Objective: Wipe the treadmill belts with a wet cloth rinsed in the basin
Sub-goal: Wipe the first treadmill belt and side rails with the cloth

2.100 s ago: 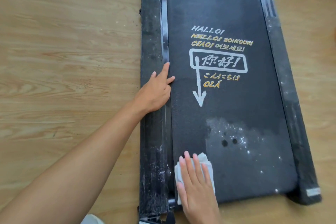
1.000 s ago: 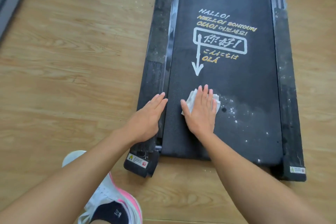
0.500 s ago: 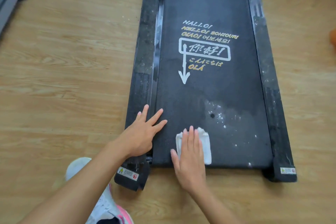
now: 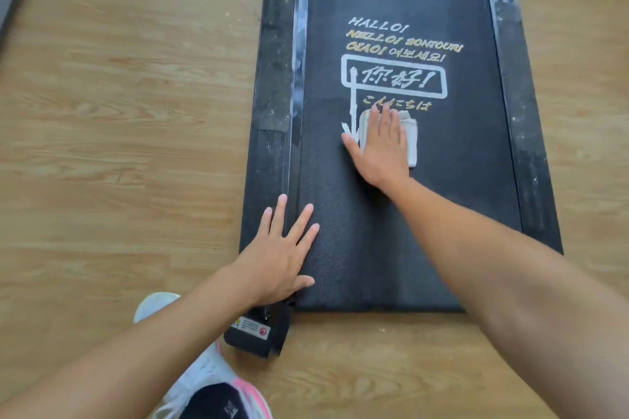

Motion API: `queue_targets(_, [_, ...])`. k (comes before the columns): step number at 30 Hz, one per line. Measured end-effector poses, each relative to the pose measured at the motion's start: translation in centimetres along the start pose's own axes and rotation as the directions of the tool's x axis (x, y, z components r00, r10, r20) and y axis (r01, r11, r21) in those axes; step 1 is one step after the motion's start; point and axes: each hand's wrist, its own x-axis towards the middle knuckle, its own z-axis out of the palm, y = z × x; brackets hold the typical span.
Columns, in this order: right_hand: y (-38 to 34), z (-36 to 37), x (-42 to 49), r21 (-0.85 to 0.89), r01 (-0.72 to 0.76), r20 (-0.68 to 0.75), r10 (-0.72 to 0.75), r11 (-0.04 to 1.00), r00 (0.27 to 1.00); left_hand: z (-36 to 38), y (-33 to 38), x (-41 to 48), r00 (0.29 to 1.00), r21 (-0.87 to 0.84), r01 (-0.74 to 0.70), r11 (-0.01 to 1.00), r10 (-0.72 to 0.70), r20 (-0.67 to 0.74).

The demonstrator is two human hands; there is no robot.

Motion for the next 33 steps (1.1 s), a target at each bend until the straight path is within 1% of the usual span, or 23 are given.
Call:
queue_targets(1, [0.6,0.5,-2.2,-0.008,0.026,-0.006,-0.026,1.0,1.0,-0.1,0.2,0.0,1.0,-0.001,0.007,1.0,-0.007,0.002])
queue_targets(3, [2.3,2.4,-9.4,-0.002,0.04,-0.008,-0.04,0.999,0.999,0.2,0.5,0.0,1.0,0.002,0.021,1.0,-0.021,-0.009])
queue_targets(6, [3.9,6.0,-23.4,0.07,-0.006,0.044,0.003,0.998,0.999,1.2,0.7,0.2,0.996,0.014,0.044,0.999,-0.042,-0.081])
queue_targets(8, [4.4,7.7,-28.4,0.121,-0.031,0.068,0.023,0.992,0.997,1.6,0.9,0.4,0.992,0.013,0.046,0.999,-0.044,-0.12])
queue_targets(9, [4.4,8.1,-28.3,0.112,-0.043,0.086,0.034,0.993,0.996,1.6,1.0,0.5,0.992,0.005,0.052,0.999,-0.051,-0.119])
queue_targets(10, [4.1,8.1,-26.7,0.068,-0.053,0.07,0.048,0.996,0.996,1.4,1.2,0.4,0.992,-0.014,0.06,0.998,-0.061,-0.112])
queue_targets(12, [3.2,6.9,-20.4,-0.035,-0.061,-0.025,0.06,0.998,0.998,1.3,1.3,0.5,0.99,-0.043,0.066,0.997,-0.071,-0.12])
queue_targets(13, [3.0,5.9,-16.3,-0.057,-0.057,-0.061,0.053,0.997,0.997,1.4,1.2,0.6,0.99,-0.038,0.065,0.997,-0.069,-0.126])
queue_targets(16, [3.9,1.9,-4.4,-0.036,-0.072,-0.102,0.068,0.997,0.992,1.8,0.8,0.6,0.988,-0.024,0.055,0.998,-0.057,-0.143])
queue_targets(18, [5.0,-0.3,0.0,-0.039,-0.083,-0.087,0.079,0.996,0.993,2.3,0.7,0.7,0.985,-0.013,0.055,0.998,-0.056,-0.165])
queue_targets(19, [5.4,-0.7,0.6,-0.038,-0.07,-0.077,0.067,0.997,0.995,2.3,0.7,0.8,0.983,-0.015,0.056,0.998,-0.058,-0.172])
queue_targets(21, [6.4,-0.3,-2.3,-0.015,-0.039,-0.059,0.038,0.999,0.998,2.2,0.9,0.8,0.98,-0.044,0.052,0.998,-0.059,-0.189])
queue_targets(23, [7.7,2.0,-10.2,-0.035,-0.031,-0.052,0.029,0.999,0.998,2.4,1.1,0.9,0.984,-0.051,0.058,0.997,-0.066,-0.168])
queue_targets(25, [9.0,4.9,-20.9,-0.06,-0.032,-0.065,0.028,0.998,0.997,2.4,1.0,1.2,0.987,-0.047,0.07,0.996,-0.076,-0.14])
queue_targets(27, [10.0,6.4,-27.2,-0.036,-0.015,-0.056,0.013,0.999,0.998,2.4,0.9,1.5,0.989,-0.051,0.078,0.996,-0.084,-0.119])
queue_targets(29, [10.5,6.8,-26.2,-0.031,-0.022,-0.008,0.022,0.999,1.0,2.2,0.8,1.7,0.988,-0.055,0.079,0.995,-0.085,-0.126])
queue_targets(30, [10.4,6.1,-24.1,-0.069,-0.024,-0.018,0.023,0.997,1.0,2.3,0.8,1.8,0.987,-0.06,0.072,0.996,-0.08,-0.138])
queue_targets(33, [10.5,3.0,-13.1,-0.086,-0.055,-0.083,0.048,0.995,0.995,2.3,0.8,2.0,0.983,-0.029,0.081,0.996,-0.084,-0.164])
